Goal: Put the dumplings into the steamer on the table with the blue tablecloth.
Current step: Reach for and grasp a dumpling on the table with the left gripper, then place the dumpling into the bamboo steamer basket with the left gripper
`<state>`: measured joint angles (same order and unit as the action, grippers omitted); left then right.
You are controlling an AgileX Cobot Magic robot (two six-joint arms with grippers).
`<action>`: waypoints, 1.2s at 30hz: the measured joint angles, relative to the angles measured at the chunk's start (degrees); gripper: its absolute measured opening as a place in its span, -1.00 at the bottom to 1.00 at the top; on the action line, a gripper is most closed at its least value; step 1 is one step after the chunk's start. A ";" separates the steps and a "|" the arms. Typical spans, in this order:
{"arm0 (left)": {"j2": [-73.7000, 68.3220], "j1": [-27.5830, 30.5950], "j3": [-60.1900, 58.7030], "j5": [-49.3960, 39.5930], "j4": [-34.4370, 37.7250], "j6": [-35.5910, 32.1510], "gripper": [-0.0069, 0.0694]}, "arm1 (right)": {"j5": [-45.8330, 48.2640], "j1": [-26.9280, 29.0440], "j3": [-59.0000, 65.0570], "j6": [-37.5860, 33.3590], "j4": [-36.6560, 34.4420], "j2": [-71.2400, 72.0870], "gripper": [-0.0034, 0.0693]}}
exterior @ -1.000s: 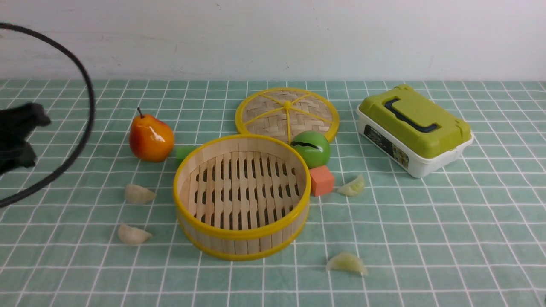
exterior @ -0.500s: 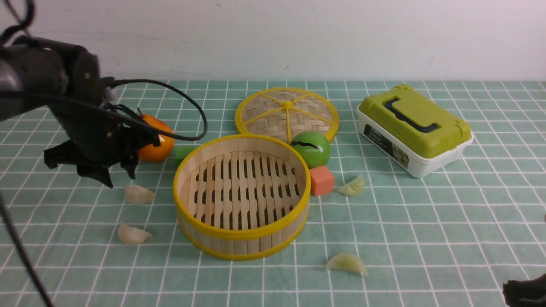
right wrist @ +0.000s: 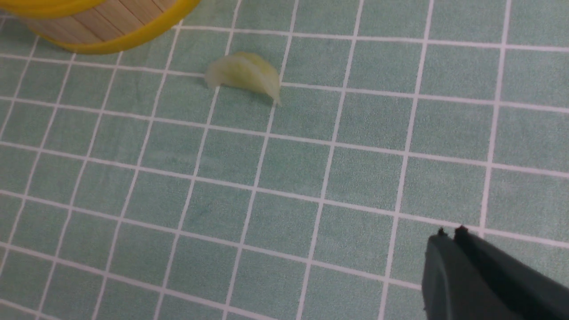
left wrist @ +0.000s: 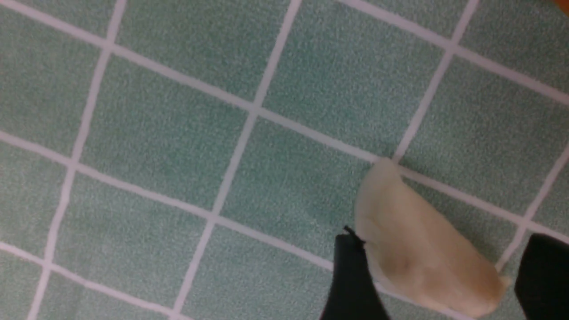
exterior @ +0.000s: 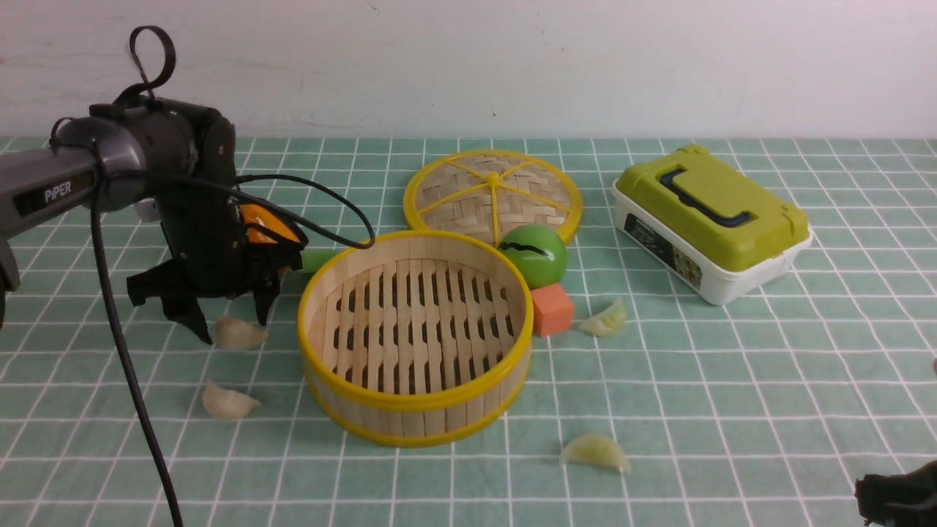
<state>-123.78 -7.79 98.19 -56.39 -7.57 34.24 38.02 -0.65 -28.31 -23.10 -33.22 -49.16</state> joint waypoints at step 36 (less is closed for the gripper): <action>1.37 -12.87 1.83 9.43 12.43 -31.52 -0.36 | -0.68 0.00 0.74 -2.57 -3.08 0.00 -0.82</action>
<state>-122.41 -20.66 100.03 -46.96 4.86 2.71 37.34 -0.65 -27.57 -25.67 -36.30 -49.16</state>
